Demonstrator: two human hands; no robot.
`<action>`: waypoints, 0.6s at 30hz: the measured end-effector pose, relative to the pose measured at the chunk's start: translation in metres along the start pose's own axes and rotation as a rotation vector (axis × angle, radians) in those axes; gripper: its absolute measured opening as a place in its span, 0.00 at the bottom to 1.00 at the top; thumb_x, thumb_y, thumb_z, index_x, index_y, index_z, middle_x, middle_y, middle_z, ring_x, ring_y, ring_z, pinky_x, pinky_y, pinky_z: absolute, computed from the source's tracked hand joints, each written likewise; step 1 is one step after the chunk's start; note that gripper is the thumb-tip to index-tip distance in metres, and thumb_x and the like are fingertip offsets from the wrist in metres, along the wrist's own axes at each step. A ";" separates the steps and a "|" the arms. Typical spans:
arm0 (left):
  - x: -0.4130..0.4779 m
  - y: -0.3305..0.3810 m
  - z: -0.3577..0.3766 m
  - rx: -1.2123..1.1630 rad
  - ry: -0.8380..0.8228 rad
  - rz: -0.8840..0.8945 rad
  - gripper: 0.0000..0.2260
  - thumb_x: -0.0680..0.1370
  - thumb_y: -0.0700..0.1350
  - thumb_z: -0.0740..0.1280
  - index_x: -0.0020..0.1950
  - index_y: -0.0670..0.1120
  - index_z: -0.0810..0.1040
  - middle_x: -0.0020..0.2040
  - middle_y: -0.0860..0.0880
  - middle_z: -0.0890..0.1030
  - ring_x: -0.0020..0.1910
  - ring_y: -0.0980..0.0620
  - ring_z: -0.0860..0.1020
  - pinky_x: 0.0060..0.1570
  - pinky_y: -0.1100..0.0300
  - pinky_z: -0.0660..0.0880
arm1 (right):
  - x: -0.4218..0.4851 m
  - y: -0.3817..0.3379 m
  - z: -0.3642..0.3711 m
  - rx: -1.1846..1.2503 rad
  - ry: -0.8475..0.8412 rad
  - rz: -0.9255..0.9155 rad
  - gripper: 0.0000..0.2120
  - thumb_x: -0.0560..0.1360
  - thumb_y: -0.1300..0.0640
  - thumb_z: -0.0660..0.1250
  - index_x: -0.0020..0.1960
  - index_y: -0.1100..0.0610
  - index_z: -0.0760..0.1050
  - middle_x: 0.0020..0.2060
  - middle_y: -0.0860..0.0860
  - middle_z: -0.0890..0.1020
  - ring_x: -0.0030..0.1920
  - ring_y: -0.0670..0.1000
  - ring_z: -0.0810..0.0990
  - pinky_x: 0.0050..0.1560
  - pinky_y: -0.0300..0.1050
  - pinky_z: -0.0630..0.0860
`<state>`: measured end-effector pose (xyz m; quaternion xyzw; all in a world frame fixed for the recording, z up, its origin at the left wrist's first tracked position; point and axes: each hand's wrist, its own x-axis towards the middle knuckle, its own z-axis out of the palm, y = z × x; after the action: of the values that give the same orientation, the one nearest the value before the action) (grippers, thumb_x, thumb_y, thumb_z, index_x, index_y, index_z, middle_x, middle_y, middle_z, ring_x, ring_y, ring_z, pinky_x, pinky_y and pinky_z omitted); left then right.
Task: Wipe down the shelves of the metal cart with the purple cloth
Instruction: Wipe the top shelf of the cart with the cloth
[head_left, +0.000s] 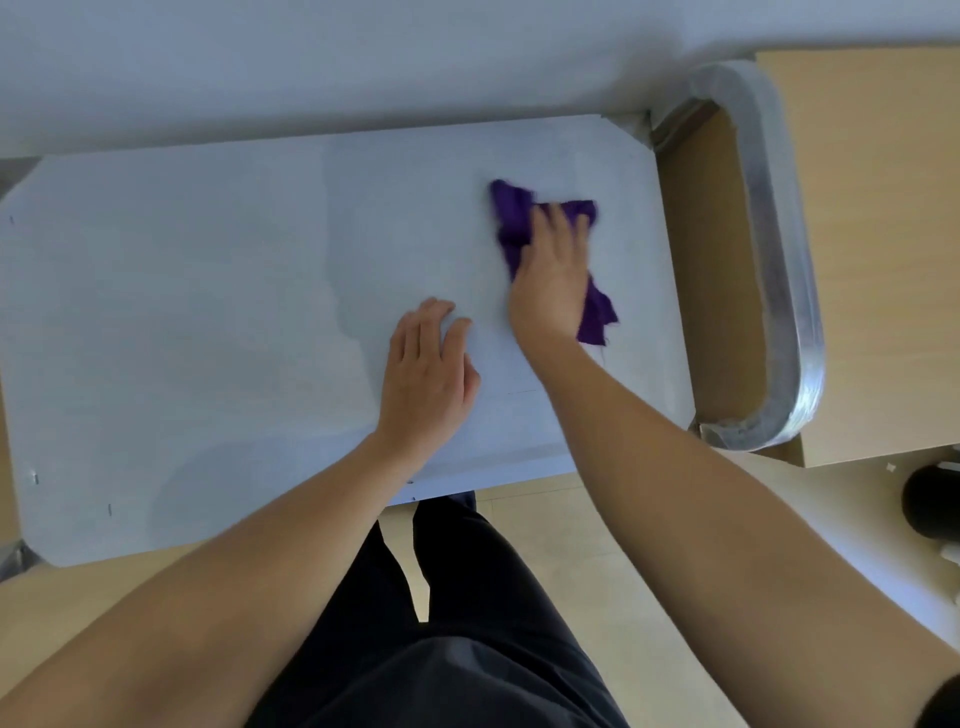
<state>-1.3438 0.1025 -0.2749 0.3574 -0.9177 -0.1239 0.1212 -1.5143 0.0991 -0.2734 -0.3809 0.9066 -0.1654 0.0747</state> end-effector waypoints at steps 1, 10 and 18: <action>0.006 -0.003 0.001 0.007 0.007 0.001 0.15 0.74 0.37 0.61 0.60 0.37 0.77 0.63 0.37 0.75 0.66 0.37 0.72 0.66 0.44 0.68 | -0.004 -0.007 0.004 0.034 -0.028 -0.083 0.24 0.78 0.65 0.57 0.73 0.59 0.64 0.73 0.56 0.67 0.76 0.62 0.57 0.75 0.54 0.57; 0.013 -0.009 0.010 0.005 -0.008 -0.007 0.16 0.77 0.39 0.58 0.62 0.36 0.75 0.65 0.37 0.73 0.69 0.39 0.69 0.68 0.45 0.66 | 0.037 0.074 -0.022 0.031 0.034 -0.047 0.21 0.81 0.61 0.55 0.73 0.59 0.65 0.72 0.56 0.68 0.76 0.60 0.58 0.77 0.52 0.54; 0.014 -0.009 0.009 0.017 -0.023 -0.009 0.16 0.77 0.38 0.57 0.62 0.36 0.75 0.66 0.36 0.73 0.69 0.38 0.69 0.69 0.45 0.66 | 0.025 -0.004 0.011 0.025 -0.008 -0.122 0.25 0.76 0.67 0.59 0.73 0.59 0.65 0.72 0.57 0.68 0.75 0.63 0.58 0.76 0.55 0.56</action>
<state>-1.3513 0.0884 -0.2846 0.3609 -0.9186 -0.1206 0.1068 -1.5260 0.0756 -0.2822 -0.4351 0.8793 -0.1793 0.0729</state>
